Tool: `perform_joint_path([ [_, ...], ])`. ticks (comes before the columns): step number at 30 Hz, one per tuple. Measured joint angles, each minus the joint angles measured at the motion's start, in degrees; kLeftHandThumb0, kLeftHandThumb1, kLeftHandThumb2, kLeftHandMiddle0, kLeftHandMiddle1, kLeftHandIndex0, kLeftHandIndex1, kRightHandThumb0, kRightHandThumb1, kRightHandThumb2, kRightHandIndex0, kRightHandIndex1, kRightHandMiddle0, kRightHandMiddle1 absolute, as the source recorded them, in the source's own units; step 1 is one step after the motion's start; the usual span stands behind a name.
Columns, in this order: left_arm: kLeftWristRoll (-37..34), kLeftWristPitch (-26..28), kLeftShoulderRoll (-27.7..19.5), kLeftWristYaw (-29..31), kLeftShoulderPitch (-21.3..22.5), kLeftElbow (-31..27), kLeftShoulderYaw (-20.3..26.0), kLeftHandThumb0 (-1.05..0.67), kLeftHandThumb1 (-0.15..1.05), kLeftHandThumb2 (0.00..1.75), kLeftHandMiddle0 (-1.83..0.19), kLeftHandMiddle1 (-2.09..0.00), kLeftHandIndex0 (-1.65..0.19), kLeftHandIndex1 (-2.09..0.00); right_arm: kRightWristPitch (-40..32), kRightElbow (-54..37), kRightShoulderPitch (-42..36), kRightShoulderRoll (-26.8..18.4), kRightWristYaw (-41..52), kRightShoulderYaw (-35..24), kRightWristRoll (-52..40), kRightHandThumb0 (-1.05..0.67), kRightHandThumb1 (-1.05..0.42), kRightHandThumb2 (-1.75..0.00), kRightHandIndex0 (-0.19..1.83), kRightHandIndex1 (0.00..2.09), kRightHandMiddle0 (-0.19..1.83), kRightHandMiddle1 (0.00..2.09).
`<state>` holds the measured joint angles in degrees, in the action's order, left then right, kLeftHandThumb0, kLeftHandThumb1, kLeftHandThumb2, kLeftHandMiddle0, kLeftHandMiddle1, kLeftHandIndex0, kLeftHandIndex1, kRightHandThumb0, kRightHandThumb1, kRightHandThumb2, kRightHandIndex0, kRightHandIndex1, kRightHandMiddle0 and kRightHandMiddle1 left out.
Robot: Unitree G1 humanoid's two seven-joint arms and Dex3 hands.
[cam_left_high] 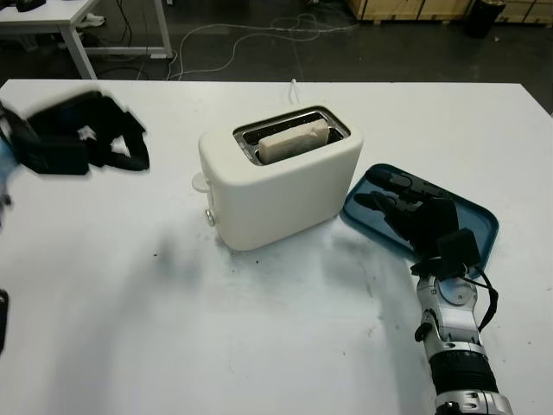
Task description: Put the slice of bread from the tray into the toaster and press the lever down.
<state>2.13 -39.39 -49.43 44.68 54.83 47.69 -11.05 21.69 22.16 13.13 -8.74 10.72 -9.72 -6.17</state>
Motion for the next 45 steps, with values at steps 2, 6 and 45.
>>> perform_joint_path([
  [2,0.05,1.29,1.14,1.94,-0.24,-0.92,0.08,-1.05,0.92,0.25,-1.26,-1.38,-1.25,-0.47,-0.23,-0.05,-0.05,0.00,-0.17,-0.02,0.01,-0.61,-0.92,-0.08,1.19,0.06,1.08,0.00],
  [6,0.18,1.21,2.91,2.16,-1.09,-1.40,1.31,-1.05,0.92,0.26,-1.30,-1.69,-1.15,-0.56,-0.46,-0.12,-0.05,0.00,-0.20,0.00,0.00,-0.61,-0.92,-0.08,1.19,0.06,1.08,0.00],
  [45,7.07,-4.75,8.21,-0.25,-2.54,-1.30,2.34,-1.05,0.92,0.22,-1.23,-1.72,-0.98,-0.83,-0.85,-0.18,-0.05,-0.01,0.70,0.02,-0.03,-0.61,-0.92,-0.08,1.18,0.06,1.06,0.00],
])
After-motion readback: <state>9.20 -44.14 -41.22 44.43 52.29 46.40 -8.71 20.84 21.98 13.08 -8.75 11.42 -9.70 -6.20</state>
